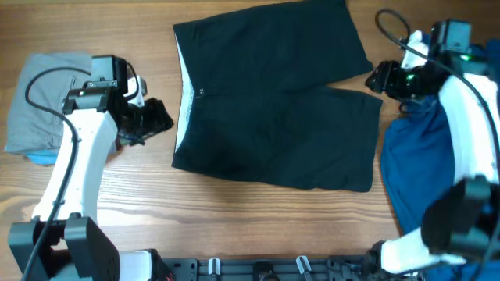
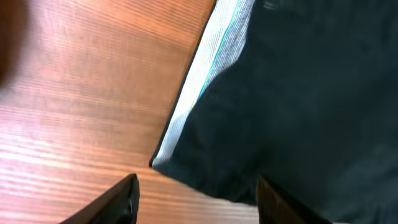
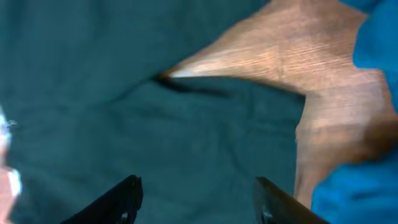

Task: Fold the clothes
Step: 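Grasp the bottom hem corners of the shorts with both grippers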

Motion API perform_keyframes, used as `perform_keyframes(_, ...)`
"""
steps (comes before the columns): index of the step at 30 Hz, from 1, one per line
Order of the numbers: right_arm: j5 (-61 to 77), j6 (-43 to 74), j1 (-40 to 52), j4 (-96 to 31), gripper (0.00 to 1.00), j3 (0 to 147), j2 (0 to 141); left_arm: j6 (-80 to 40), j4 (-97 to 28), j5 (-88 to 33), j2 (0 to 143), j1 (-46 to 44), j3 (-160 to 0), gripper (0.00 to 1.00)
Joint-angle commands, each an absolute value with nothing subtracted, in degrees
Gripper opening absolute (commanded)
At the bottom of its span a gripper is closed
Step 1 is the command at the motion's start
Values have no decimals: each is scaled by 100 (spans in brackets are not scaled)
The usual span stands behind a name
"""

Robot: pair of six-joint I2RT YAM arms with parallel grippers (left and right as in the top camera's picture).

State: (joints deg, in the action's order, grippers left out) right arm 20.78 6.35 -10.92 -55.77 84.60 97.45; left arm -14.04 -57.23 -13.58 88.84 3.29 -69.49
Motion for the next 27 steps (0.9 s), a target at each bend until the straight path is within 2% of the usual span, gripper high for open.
perform_keyframes(1, 2294, 1175, -1074, -6101, 66, 8582, 9338, -1376, -5979, -1498, 8873, -19, -6329, 59)
perform_keyframes(7, 1839, 1441, -1074, -7089, 67, 8007, 9354, -2508, -4982, -1452, 8895, -222, -4816, 59)
perform_keyframes(14, 1800, 1551, -1074, -6311, 67, 6420, 9354, -2600, -2665, -993, 8895, -220, -3881, 63)
perform_keyframes(15, 1800, 1564, -1074, -6276, 67, 6326, 9354, -2600, -2617, -996, 8906, -220, -3809, 62)
perform_keyframes(16, 1798, 1621, -1074, -6283, 67, 6233, 9354, -2600, -2703, -998, 8906, -220, -3750, 55)
perform_keyframes(17, 1798, 1658, -1074, -6281, 67, 6149, 9354, -2600, -2816, -998, 8906, -220, -3693, 41)
perform_keyframes(18, 1796, 1667, -1074, -6272, 68, 6051, 9354, -2598, -2882, -996, 8906, -220, -3621, 36)
perform_keyframes(20, 1747, 1758, -1074, -6198, 68, 5804, 9354, -2600, -2969, -996, 8906, -220, -3533, 34)
perform_keyframes(21, 1632, 1955, -1074, -6095, 68, 5625, 9354, -2600, -3061, -998, 8903, -220, -3529, 47)
perform_keyframes(22, 1634, 2025, -1074, -5937, 69, 5450, 9354, -2598, -3140, -998, 8903, -220, -3527, 66)
perform_keyframes(24, 1627, 2204, -1074, -5680, 72, 5122, 9354, -2598, -3280, -998, 8903, -217, -3527, 81)
perform_keyframes(25, 1612, 2270, -1074, -5625, 72, 5043, 9354, -2598, -3301, -1046, 8903, -220, -3527, 85)
perform_keyframes(26, 1588, 2298, -1074, -5557, 72, 4980, 9354, -2598, -3306, -1068, 8903, -220, -3524, 84)
perform_keyframes(27, 1472, 2427, -1074, -5559, 72, 4974, 9354, -2598, -3293, -1063, 8903, -220, -3524, 64)
